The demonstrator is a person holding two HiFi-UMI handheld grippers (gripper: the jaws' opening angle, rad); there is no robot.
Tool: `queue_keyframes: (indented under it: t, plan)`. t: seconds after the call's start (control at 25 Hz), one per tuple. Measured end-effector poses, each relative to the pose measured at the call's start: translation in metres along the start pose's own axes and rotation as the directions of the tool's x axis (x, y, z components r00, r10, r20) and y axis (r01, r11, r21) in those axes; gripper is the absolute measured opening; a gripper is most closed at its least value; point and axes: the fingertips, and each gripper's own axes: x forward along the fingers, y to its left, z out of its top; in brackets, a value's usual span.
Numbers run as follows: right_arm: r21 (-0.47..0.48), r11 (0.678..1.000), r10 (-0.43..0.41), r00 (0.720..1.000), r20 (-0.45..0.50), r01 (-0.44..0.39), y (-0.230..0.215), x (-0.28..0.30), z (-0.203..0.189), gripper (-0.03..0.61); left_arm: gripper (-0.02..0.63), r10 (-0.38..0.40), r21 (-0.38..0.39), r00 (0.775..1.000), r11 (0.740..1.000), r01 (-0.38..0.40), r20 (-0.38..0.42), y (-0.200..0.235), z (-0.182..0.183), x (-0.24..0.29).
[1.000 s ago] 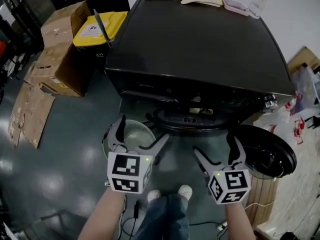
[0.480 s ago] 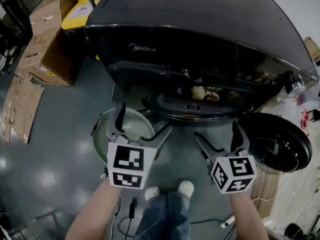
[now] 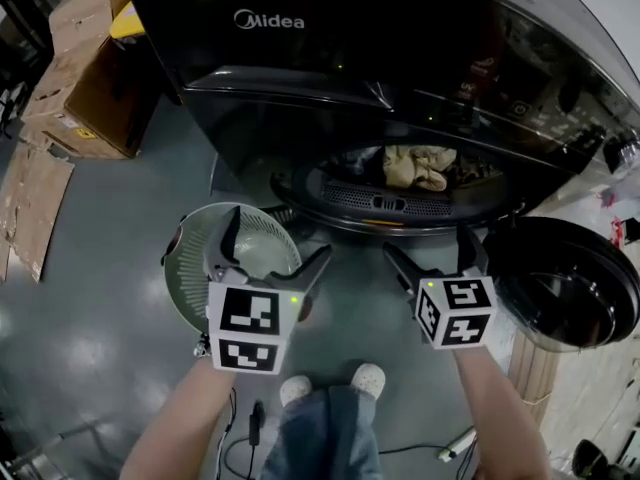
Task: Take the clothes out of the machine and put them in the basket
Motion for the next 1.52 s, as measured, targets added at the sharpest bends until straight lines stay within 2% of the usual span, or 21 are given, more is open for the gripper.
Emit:
queue_keyframes:
  t: [0.24, 0.44, 0.64, 0.88, 1.12, 1.2, 1.32, 1.52]
  plan:
    - [-0.059, 0.998, -0.041, 0.999, -0.033, 0.039, -0.024, 0.048, -0.015, 0.563, 0.568, 0.013, 0.019, 1.000, 1.000, -0.013, 0.024, 0.003, -0.014, 0.018]
    - [-0.040, 0.994, -0.104, 0.993, -0.047, 0.102, -0.062, 0.095, -0.021, 0.563, 0.568, 0.026, 0.018, 0.999, 0.999, -0.027, 0.035, 0.006, -0.024, 0.032]
    - [-0.058, 0.991, -0.122, 0.989, -0.078, 0.117, -0.080, 0.137, -0.027, 0.563, 0.568, 0.036, 0.022, 0.999, 0.999, -0.036, 0.035, 0.007, -0.032, 0.047]
    - [-0.054, 0.985, -0.169, 0.975, -0.146, 0.163, -0.098, 0.181, -0.034, 0.561, 0.568, 0.048, 0.064, 0.997, 0.997, -0.051, 0.053, 0.014, -0.036, 0.054]
    - [-0.137, 0.975, -0.205, 0.945, -0.255, 0.175, -0.115, 0.214, -0.040, 0.560, 0.568, 0.075, 0.074, 0.994, 0.994, -0.081, 0.080, 0.025, -0.039, 0.065]
    - [-0.132, 0.974, -0.214, 0.940, -0.266, 0.184, -0.121, 0.222, -0.039, 0.560, 0.568, 0.093, 0.063, 0.993, 0.993, -0.098, 0.075, 0.029, -0.042, 0.070]
    - [-0.115, 0.983, -0.174, 0.939, -0.297, 0.146, -0.119, 0.236, -0.040, 0.560, 0.568, 0.144, 0.031, 0.988, 0.989, -0.146, 0.052, 0.033, -0.045, 0.076]
    - [-0.165, 0.974, -0.207, 0.894, -0.398, 0.153, -0.133, 0.248, -0.059, 0.560, 0.568, 0.287, -0.006, 0.958, 0.958, -0.287, -0.012, 0.034, -0.044, 0.087]
